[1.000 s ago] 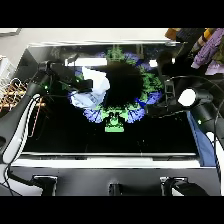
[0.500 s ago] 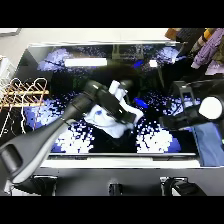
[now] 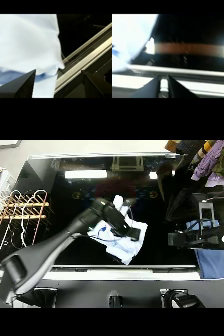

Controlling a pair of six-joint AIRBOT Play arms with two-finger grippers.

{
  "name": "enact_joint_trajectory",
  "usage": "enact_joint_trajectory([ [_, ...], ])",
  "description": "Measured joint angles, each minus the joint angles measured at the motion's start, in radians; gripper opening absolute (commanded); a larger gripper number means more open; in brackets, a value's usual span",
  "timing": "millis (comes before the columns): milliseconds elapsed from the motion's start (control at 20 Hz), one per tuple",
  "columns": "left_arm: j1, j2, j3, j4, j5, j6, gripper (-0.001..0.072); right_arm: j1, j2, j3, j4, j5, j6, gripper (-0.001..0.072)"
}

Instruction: Fold the clothes and pants, and hang the long-sleeved shirts on hangers.

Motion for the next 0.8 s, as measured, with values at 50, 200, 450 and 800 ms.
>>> enact_joint_trajectory([
  [50, 0.037, 0.044, 0.002, 0.011, 0.026, 0.007, 0.066, 0.0, -0.003, 0.0, 0.01, -0.044, 0.056, 0.0199],
  [200, 0.161, 0.181, 0.004, 0.061, 0.109, 0.018, 0.066, -0.003, -0.059, 0.023, 0.028, -0.187, 0.262, 0.0202],
  [450, 0.355, 0.355, 0.005, 0.107, 0.182, 0.023, 0.066, -0.164, -0.286, 0.104, 0.236, -0.274, 0.243, 0.0526],
  [800, 0.491, 0.415, 0.005, 0.124, 0.201, 0.026, 0.066, -0.329, -0.645, 0.117, 0.493, -0.23, -0.161, 0.053],
])
